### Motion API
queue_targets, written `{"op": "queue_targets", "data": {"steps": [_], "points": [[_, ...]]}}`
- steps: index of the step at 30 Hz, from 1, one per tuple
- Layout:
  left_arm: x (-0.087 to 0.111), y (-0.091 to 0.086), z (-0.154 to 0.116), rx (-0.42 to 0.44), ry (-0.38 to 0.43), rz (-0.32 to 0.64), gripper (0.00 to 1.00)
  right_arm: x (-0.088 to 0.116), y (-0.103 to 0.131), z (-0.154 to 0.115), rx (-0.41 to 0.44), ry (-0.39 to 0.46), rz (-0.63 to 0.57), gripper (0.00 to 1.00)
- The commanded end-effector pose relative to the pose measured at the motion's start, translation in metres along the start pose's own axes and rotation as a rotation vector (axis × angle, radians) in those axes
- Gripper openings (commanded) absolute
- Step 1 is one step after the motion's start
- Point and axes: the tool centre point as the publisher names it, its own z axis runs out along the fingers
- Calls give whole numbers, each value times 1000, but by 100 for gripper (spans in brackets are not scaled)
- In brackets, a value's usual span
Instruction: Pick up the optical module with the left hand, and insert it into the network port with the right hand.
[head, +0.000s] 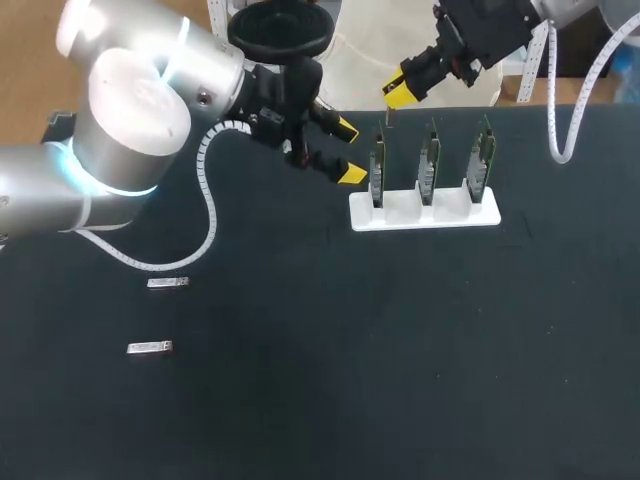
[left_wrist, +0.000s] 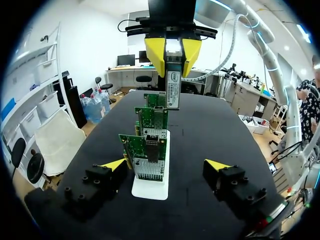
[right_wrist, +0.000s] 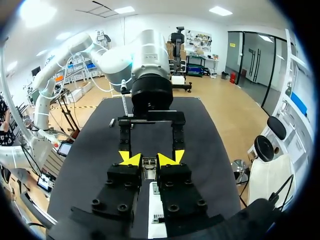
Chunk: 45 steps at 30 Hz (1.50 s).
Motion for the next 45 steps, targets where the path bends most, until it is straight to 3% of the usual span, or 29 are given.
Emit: {"op": "queue_targets", "data": {"steps": [1, 22, 45], "points": [[-2, 3, 1, -8, 18, -6, 100, 1, 2, -1, -5, -4, -8, 0], [-2, 3, 1, -9, 18, -7, 100, 11, -9, 19, -34, 20, -37, 0], [-2, 3, 1, -9, 18, -7, 100, 21, -18, 30, 29, 53, -24, 0]]}}
